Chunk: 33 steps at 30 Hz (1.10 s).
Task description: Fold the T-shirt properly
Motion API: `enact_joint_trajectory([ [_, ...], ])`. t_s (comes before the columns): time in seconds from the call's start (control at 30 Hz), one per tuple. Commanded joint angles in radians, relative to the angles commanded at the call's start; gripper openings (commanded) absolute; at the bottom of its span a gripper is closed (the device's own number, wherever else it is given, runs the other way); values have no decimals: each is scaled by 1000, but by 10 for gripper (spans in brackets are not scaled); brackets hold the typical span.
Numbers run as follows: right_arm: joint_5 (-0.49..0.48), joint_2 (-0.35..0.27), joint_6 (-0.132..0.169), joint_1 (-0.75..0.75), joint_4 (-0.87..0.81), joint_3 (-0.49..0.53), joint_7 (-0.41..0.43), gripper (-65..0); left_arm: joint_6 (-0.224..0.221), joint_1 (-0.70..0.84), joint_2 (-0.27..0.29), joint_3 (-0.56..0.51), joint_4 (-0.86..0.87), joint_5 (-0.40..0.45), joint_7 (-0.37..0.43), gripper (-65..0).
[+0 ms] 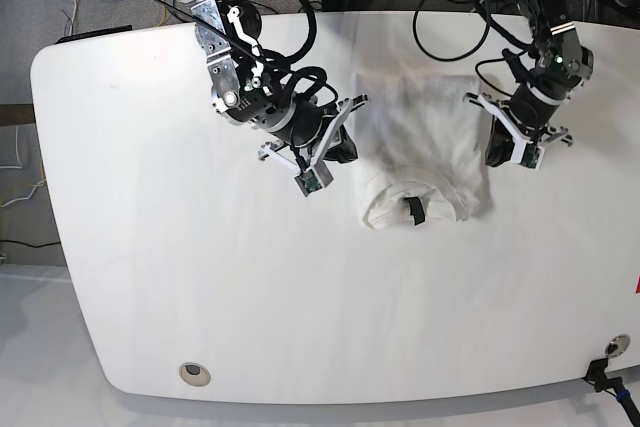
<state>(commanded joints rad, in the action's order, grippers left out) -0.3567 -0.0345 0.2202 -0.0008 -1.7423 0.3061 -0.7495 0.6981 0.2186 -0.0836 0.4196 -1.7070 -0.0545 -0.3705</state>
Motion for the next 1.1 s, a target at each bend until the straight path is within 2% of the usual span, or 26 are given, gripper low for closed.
enact_joint_trajectory([
  [0.07, 5, -2, -3, -5, -23, 0, 0, -650, 0, 31, 0, 8, -25, -2, 2, -650],
  [0.33, 8, -98, -9, -86, -199, -8, 2, -650, 0, 135, 8, 75, -124, -2, 3, -650],
  [0.43, 8, -120, -9, -129, -218, -75, 14, -650, 0, 153, 8, 114, -140, -3, 5, -650],
  [0.53, 31, -144, -8, -195, -226, -149, 106, -650, 0, 164, 8, 147, -141, -3, 23, -650],
  [0.67, 164, -166, -5, -273, -227, -164, 186, -650, 0, 218, 8, 164, -141, -3, 149, -650],
  [0.77, 245, -158, -3, -364, -238, -201, 298, -650, 0, 275, 11, 164, -141, -3, 233, -650],
  [0.87, 299, -158, -6, -456, -238, -212, 427, -650, 0, 334, 51, 175, -143, -5, 319, -650],
  [1.0, 313, -158, -8, -594, -239, -269, 566, -650, 0, 422, 104, 226, -143, -5, 439, -650],
  [1.1, 311, -157, -8, -689, -239, -322, 641, -650, 0, 493, 109, 230, -143, -49, 491, -650],
])
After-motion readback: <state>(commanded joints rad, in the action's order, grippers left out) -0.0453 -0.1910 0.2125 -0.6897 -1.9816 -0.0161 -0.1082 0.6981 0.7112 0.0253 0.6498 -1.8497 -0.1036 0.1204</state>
